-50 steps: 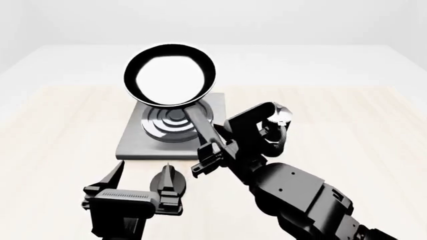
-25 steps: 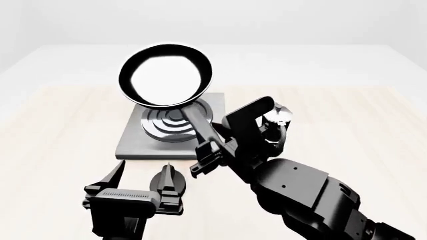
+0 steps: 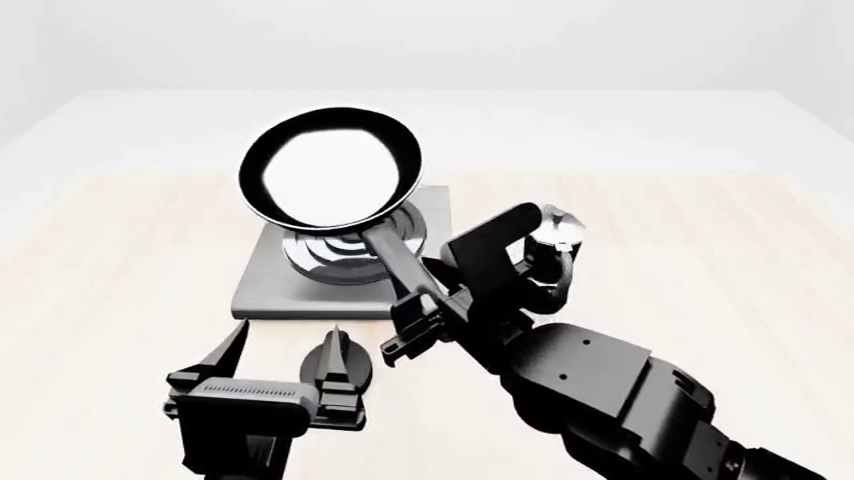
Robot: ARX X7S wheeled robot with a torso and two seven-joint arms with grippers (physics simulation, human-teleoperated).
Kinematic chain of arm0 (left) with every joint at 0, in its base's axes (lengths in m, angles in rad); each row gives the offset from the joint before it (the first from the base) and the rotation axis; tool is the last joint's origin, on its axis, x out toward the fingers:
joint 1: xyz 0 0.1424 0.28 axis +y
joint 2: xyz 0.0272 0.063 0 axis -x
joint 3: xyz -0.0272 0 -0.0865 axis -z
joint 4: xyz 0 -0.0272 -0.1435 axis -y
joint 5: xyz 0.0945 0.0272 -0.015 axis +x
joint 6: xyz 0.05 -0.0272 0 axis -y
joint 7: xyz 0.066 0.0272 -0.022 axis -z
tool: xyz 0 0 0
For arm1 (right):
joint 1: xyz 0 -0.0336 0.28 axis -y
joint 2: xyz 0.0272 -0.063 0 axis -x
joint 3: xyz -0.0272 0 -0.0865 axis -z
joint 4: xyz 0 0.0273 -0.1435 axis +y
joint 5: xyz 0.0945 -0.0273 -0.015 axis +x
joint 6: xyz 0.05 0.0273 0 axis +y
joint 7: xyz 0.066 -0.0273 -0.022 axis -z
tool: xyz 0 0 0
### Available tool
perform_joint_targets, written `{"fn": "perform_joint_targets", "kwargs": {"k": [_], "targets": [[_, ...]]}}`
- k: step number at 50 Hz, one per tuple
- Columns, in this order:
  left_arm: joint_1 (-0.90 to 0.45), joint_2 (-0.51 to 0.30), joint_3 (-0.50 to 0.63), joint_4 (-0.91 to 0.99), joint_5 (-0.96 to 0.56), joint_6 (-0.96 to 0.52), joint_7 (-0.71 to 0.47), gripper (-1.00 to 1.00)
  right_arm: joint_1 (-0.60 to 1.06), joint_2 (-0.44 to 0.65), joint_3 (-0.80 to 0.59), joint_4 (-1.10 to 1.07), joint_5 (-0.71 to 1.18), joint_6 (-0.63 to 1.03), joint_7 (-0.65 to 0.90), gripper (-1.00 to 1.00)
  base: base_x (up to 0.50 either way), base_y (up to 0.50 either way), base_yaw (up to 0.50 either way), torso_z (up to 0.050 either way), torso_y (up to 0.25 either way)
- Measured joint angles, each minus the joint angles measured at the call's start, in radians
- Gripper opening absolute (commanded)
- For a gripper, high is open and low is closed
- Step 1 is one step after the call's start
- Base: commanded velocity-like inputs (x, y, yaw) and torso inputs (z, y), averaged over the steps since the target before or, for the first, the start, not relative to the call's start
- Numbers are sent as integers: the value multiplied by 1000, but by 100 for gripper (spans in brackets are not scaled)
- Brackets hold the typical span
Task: Put the frying pan on the stove.
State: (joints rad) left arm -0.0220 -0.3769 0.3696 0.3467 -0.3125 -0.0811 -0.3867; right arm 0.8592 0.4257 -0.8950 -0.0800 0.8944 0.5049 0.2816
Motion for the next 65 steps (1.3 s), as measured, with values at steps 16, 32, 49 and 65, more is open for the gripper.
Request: {"fn": "perform_joint_targets", "kwargs": {"k": [16, 32, 49, 65], "targets": [[-2, -2, 2, -5, -3, 2, -3, 100, -13, -10, -7, 50, -18, -26, -17, -100, 0, 0, 0, 1, 2], [-5, -6, 2, -3, -6, 1, -6, 100, -12, -35, -20, 107, -42, -47, -36, -100, 0, 0, 0, 0, 2], [-1, -10, 2, -1, -8, 5, -12, 100, -25, -58, -37, 178, -67, -75, -56, -100, 0, 0, 0, 1, 2], [-1, -13, 4, 1, -9, 5, -17, 100, -32, -73, -42, 220, -77, -96, -70, -100, 0, 0, 0, 1, 2]]}}
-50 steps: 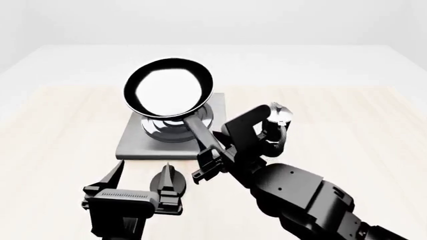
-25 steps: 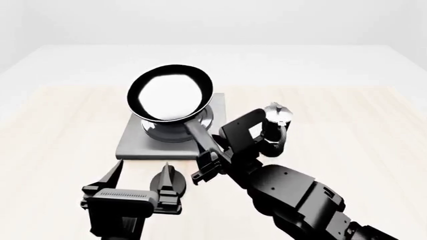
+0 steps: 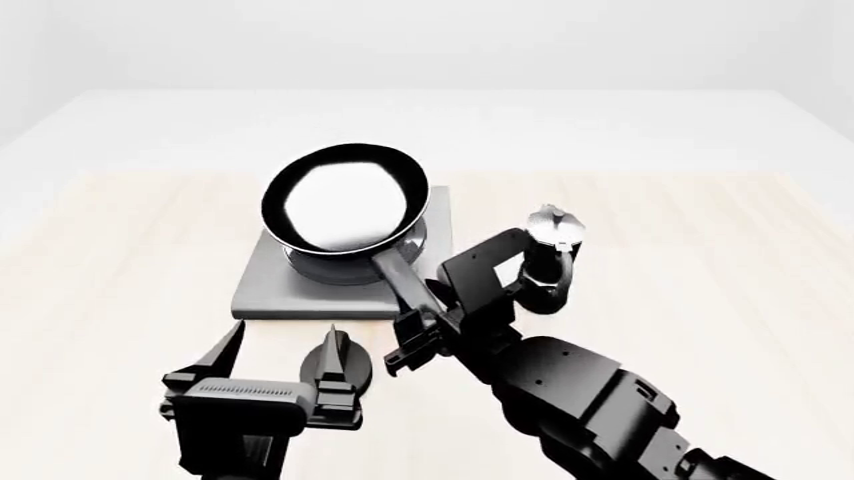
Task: Put the frying pan on the stove.
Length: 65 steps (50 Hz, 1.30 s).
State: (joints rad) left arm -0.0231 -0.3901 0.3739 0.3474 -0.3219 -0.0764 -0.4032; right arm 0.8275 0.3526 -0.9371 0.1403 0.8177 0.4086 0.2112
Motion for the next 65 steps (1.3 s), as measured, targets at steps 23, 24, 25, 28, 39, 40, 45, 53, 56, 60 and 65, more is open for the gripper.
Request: {"fn": "perform_joint_targets", "kwargs": {"k": [23, 24, 25, 28, 39, 40, 45, 53, 56, 60, 65], "targets": [[0, -6, 1, 3, -4, 1, -5, 100, 11, -1, 52, -36, -44, -29, 24, 100, 0, 0, 0, 0, 0], [0, -6, 1, 3, -4, 2, -5, 100, 9, 3, 55, -45, -43, -29, 27, 100, 0, 0, 0, 0, 0], [1, -6, 1, 2, -5, 2, -5, 100, 7, 6, 57, -54, -41, -30, 31, 100, 0, 0, 0, 0, 0], [1, -7, 0, 1, -6, 4, -5, 100, -1, 17, 65, -82, -36, -32, 41, 100, 0, 0, 0, 0, 0], [-3, -9, 0, -2, -10, 5, -6, 100, -41, 64, 101, -195, -20, -53, 95, 100, 0, 0, 0, 0, 0], [-4, -9, 0, -1, -10, 4, -6, 100, -45, 69, 104, -205, -21, -57, 101, 100, 0, 0, 0, 0, 0], [-7, -11, -1, 3, -11, 0, -8, 100, -73, 91, 119, -251, -28, -79, 132, 100, 0, 0, 0, 0, 0], [-10, -18, -5, 16, -14, -7, -13, 100, -123, 129, 142, -324, -50, -119, 189, 100, 0, 0, 0, 0, 0], [-9, -20, -6, 26, -21, -8, -12, 100, -146, 144, 147, -350, -71, -136, 216, 100, 0, 0, 0, 0, 0], [-7, -22, -4, 42, -27, -11, -12, 100, -177, 163, 152, -386, -102, -158, 254, 100, 0, 0, 0, 0, 0], [-3, -26, -5, 62, -31, -12, -15, 100, -211, 187, 151, -434, -150, -171, 306, 100, 0, 0, 0, 0, 0]]}}
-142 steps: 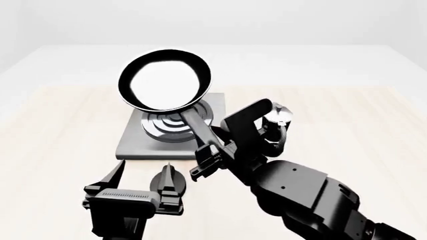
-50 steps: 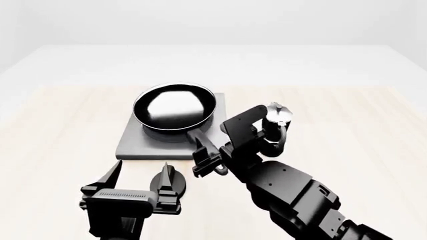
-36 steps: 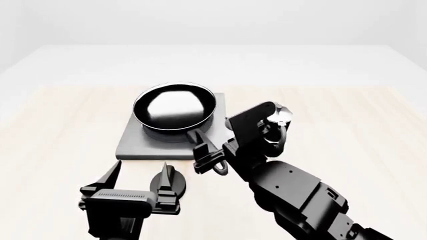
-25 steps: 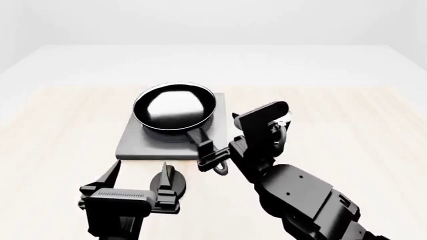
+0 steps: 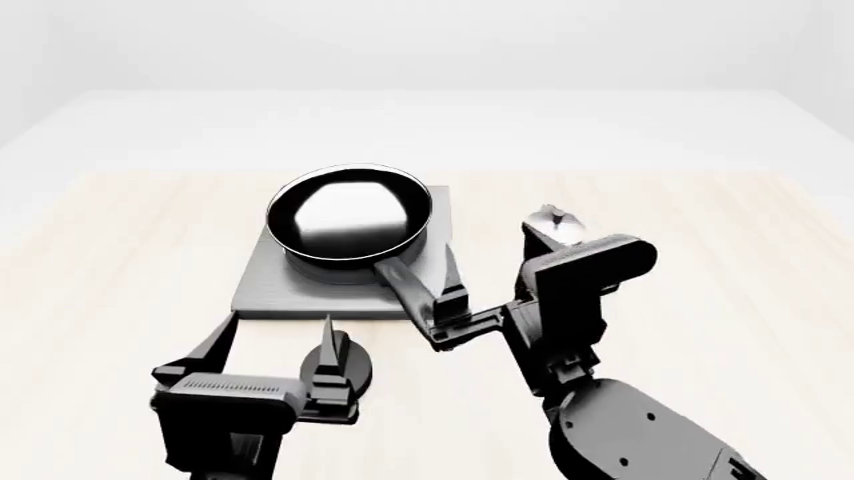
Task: Put the frying pan on the stove.
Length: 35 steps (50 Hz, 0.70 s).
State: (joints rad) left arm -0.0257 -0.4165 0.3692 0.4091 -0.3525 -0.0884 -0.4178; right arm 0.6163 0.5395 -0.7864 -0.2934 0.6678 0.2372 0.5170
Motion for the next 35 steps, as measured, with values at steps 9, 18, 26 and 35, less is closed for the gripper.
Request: {"fn": "perform_joint_targets", "kwargs": {"k": [9, 18, 26, 35], "targets": [[15, -13, 0, 49, -2, -5, -9, 100, -72, 50, 2, -91, -63, -29, 80, 100, 0, 0, 0, 0, 0], [33, -27, 0, 99, 1, -12, -21, 100, -132, 97, 8, -192, -97, -45, 147, 100, 0, 0, 0, 0, 0], [49, -42, -1, 151, 4, -21, -34, 100, -177, 135, 16, -270, -110, -59, 190, 100, 0, 0, 0, 0, 0], [63, -56, 0, 201, 6, -29, -43, 100, -218, 174, 29, -340, -113, -75, 224, 100, 0, 0, 0, 0, 0]]}}
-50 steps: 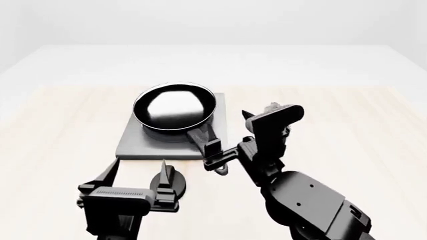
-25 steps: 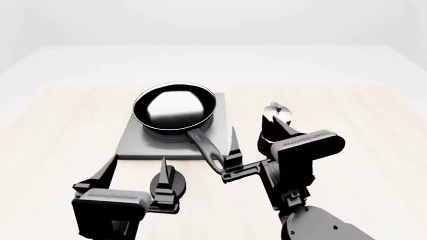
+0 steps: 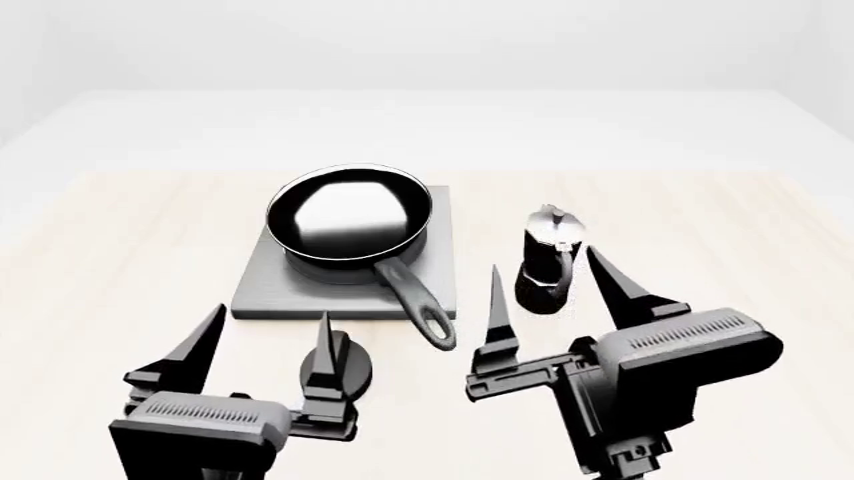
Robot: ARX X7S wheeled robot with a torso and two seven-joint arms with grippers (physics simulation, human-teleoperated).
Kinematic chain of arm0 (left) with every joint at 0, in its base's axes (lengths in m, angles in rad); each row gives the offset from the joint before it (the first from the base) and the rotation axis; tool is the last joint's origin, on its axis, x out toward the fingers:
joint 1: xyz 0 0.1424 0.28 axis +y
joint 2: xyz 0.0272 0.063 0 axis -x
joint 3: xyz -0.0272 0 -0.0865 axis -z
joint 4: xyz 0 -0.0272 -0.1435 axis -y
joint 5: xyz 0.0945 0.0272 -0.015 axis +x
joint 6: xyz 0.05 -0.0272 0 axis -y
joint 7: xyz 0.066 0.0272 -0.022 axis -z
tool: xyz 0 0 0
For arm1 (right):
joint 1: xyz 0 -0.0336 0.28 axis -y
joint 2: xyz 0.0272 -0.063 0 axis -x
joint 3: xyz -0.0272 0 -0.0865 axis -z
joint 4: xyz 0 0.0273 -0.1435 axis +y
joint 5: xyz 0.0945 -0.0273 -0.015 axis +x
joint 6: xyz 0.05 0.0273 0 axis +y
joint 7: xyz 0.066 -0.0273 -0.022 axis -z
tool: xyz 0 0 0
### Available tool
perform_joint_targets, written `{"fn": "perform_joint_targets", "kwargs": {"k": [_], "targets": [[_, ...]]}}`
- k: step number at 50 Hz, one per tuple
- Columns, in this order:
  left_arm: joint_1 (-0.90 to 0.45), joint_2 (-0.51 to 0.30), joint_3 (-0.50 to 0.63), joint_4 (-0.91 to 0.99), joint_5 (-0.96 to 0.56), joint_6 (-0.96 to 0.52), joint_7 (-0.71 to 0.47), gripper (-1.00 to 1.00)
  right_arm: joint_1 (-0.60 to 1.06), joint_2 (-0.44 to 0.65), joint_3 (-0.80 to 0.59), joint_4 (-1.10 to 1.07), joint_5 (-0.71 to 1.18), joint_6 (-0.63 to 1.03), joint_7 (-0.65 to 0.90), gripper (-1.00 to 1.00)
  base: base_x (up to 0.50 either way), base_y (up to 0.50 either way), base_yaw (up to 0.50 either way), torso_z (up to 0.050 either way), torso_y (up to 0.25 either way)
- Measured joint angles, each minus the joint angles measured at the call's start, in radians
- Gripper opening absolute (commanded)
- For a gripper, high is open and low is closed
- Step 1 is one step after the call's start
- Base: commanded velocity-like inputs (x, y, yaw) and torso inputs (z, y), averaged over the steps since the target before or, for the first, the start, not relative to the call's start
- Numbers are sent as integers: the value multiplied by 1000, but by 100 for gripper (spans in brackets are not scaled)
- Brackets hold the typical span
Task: Put the frying pan on the stove.
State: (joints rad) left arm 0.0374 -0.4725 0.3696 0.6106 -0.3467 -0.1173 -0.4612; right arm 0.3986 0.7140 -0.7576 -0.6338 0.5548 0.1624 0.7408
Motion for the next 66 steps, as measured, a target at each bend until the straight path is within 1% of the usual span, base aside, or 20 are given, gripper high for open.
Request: {"fn": "perform_joint_targets", "kwargs": {"k": [33, 55, 58, 61, 63, 66], "targets": [[20, -56, 3, 225, 12, -79, -53, 100, -48, 93, 31, -228, -16, 28, 105, 100, 0, 0, 0, 0, 0], [33, -94, 24, 369, 43, -124, -92, 100, -68, 134, 8, -368, -69, 55, 175, 100, 0, 0, 0, 0, 0], [35, -101, 28, 385, 46, -127, -99, 100, -53, 151, -20, -380, -75, 44, 199, 100, 0, 0, 0, 0, 0], [33, -117, 41, 398, 48, -124, -117, 100, -6, 181, -88, -388, -81, 18, 244, 100, 0, 0, 0, 0, 0], [27, -138, 59, 405, 48, -114, -140, 100, 49, 205, -160, -393, -86, -5, 287, 100, 0, 0, 0, 0, 0], [6, -182, 104, 413, 45, -92, -191, 100, 167, 242, -305, -398, -92, -50, 365, 100, 0, 0, 0, 0, 0]]}}
